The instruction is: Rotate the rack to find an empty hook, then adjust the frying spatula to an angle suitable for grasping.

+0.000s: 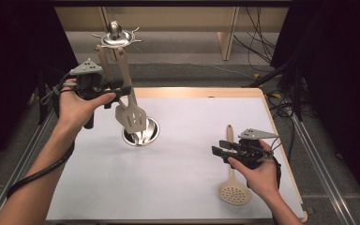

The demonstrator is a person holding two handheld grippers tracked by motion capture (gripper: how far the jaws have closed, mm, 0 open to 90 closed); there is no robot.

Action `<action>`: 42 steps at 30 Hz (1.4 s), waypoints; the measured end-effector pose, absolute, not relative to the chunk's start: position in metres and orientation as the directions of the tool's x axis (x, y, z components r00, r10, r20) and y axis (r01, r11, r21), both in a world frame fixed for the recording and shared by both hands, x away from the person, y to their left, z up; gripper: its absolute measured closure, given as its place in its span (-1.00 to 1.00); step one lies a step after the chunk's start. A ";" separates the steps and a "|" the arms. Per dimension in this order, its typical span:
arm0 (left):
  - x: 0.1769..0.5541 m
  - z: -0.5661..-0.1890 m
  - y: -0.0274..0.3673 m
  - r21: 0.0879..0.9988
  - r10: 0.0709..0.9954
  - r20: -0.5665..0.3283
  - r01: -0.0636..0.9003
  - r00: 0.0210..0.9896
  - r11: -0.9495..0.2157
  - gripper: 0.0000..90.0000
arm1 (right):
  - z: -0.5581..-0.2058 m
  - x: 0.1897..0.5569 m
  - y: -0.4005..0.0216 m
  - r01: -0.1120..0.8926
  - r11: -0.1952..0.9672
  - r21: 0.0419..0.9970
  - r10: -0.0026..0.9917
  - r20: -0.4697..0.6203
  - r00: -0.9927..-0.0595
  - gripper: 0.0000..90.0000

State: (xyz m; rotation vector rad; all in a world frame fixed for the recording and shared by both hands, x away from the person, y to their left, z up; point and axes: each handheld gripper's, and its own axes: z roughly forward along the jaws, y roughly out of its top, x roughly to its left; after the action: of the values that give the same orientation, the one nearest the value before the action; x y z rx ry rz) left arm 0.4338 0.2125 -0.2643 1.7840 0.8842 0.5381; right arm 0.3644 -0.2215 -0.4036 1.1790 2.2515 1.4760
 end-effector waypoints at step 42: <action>0.415 -0.228 0.221 0.987 0.810 -0.031 0.146 0.585 -0.068 0.96 | -0.416 0.384 -0.241 0.613 0.190 0.767 0.761 0.280 -0.586 0.40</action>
State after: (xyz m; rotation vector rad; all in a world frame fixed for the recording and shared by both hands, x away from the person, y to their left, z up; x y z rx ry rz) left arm 0.4147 0.2207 -0.2280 1.5709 0.8292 0.6654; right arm 0.3842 -0.2414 -0.4160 1.3382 2.2924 1.3504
